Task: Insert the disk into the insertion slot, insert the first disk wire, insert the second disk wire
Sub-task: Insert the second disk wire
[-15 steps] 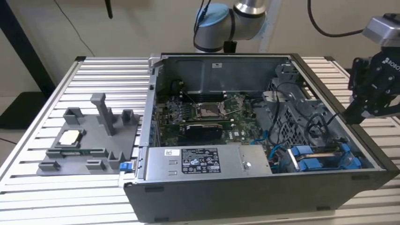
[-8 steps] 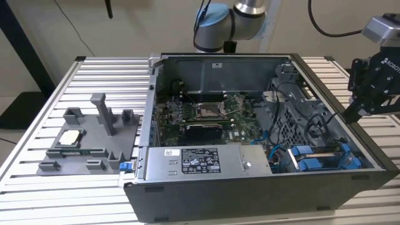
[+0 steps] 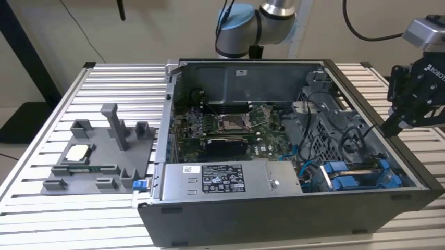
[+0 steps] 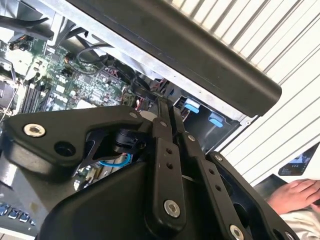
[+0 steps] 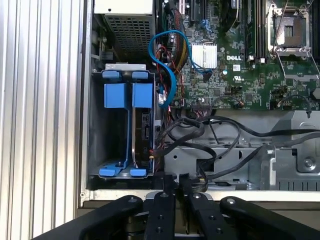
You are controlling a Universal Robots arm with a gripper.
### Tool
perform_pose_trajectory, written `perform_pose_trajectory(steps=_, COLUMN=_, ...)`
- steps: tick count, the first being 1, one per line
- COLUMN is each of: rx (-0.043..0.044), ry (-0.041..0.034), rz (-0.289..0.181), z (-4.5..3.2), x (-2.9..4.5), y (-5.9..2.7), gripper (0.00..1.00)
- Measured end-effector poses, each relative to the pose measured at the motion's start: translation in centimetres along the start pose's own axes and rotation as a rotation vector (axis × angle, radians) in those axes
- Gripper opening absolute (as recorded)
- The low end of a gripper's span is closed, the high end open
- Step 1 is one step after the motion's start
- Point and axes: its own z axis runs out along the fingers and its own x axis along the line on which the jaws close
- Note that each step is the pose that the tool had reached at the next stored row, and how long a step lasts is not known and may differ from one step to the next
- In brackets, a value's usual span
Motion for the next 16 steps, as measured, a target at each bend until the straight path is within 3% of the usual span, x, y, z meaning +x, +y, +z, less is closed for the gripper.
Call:
perform_pose_trajectory(steps=6, rx=0.0, ry=-0.0024, rz=0.0, z=0.0, x=0.0, y=0.54, gripper=0.16)
perform_pose_trajectory(steps=16, rx=0.0, ry=-0.011, rz=-0.001, z=-0.5, x=0.01, y=3.85, gripper=0.16)
